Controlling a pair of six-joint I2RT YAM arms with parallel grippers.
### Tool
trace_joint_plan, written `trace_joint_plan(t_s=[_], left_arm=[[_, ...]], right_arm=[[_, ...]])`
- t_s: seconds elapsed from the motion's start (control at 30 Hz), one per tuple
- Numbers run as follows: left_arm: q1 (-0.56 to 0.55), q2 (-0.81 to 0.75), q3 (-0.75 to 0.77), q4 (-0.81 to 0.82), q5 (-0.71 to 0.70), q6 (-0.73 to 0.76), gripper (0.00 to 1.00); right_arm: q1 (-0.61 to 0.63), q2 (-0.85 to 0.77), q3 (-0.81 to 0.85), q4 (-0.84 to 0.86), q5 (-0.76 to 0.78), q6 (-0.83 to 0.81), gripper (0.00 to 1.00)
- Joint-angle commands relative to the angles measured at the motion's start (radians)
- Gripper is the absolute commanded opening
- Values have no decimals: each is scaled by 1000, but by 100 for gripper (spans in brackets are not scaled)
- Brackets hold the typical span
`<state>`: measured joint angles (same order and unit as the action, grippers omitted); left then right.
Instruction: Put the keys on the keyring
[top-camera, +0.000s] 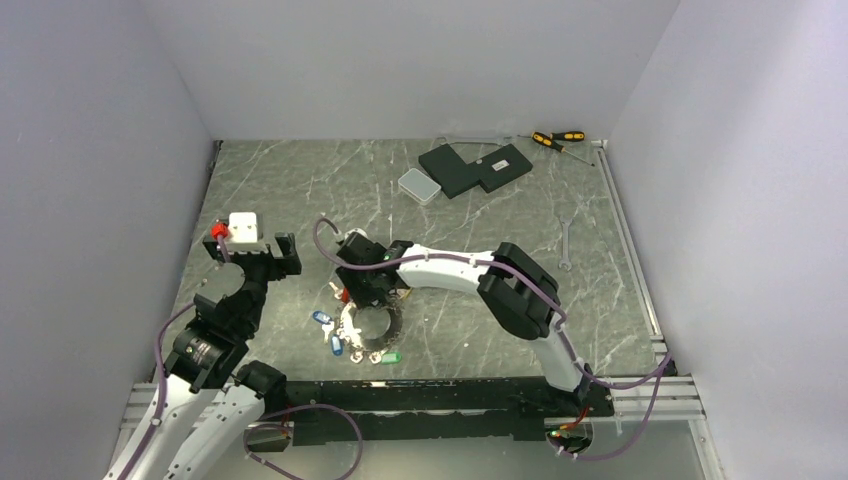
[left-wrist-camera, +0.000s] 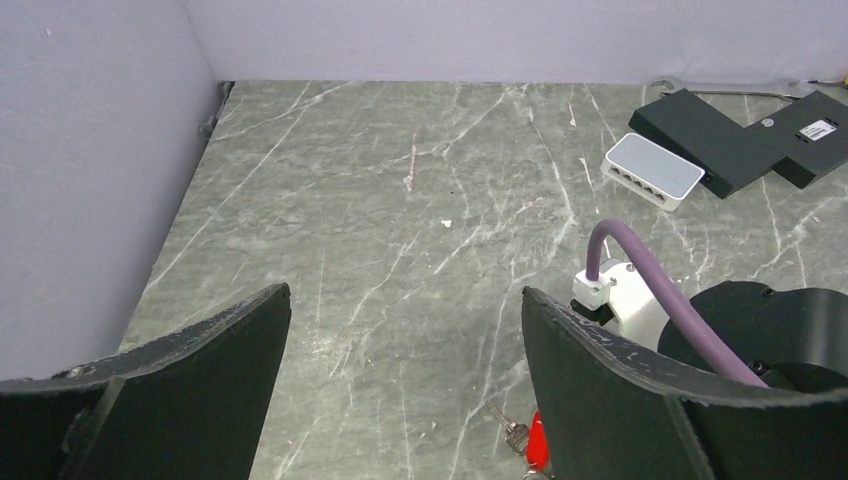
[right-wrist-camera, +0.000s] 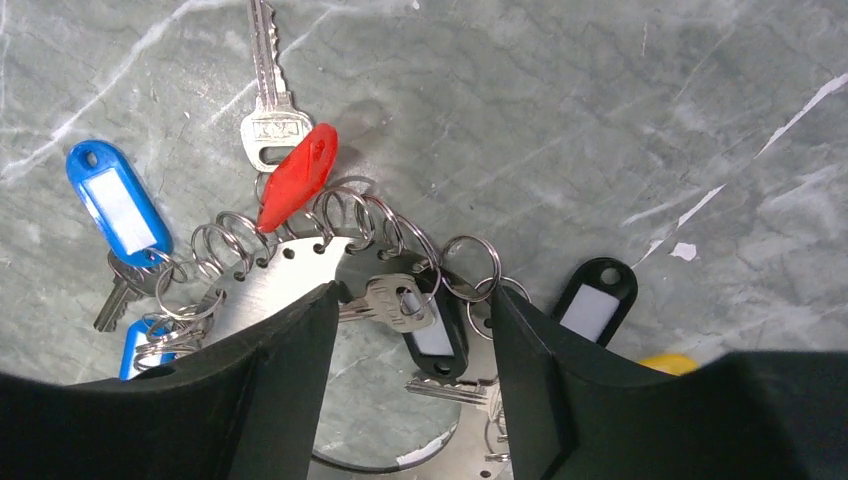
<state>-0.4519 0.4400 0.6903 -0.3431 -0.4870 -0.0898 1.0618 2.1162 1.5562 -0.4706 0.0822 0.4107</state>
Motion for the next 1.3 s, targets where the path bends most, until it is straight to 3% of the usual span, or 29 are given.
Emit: trace_joint_plan(t_s=[0.0,0.17,0.43,0.83,0.97,1.1,1.27], left_arm=[[5,-14,26,17,-8,12,89],[5,-17,25,19,-3,12,89],[5,-18,23,17,-1,13,89],[5,-20,23,16,-2,18,88],[5,-18,22,18,0,19,88],[5,-15,23,19,6,19,88],[5,-17,21,19,6,21,88]], right_arm=[[23,15,45,-41,48,40,57],[41,47,74,-75,80,36,34],[52,40,84,-90,124,10,15],[58,-2,91,-118,153,-37,20],[61,0,90,-118,148,-38,31],[66,-12,91,-111,146,-46,35],[69,-5,102,-114,143,-58,26]])
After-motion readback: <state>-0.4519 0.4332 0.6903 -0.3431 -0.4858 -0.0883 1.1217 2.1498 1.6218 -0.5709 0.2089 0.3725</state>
